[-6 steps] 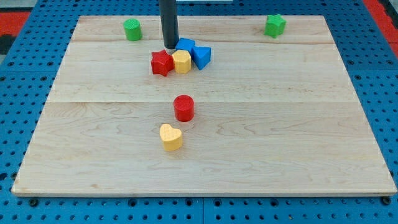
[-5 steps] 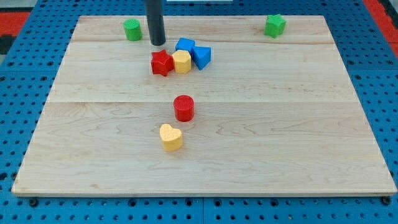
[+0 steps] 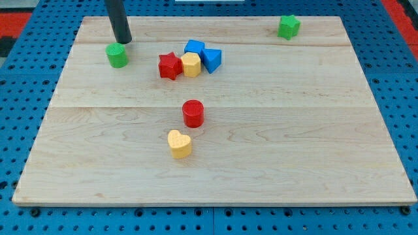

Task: Move the green circle to the left center of the board

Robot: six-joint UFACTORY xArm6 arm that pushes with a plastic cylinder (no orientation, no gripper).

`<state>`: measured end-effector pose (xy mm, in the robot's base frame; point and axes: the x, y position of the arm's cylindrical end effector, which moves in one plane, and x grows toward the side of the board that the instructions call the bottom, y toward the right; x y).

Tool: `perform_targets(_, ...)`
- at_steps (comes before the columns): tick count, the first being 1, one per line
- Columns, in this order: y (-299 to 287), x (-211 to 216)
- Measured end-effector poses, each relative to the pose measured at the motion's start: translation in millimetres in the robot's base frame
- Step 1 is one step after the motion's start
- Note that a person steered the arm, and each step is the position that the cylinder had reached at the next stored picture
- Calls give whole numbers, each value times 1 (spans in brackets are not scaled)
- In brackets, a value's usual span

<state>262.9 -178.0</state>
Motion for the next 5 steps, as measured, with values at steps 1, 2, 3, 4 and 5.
perform_targets(1,0,40)
perform_targets(2,6,84)
perform_targets(3,-18,72)
perform_targets(4,-13,124)
perform_targets(5,-11,132)
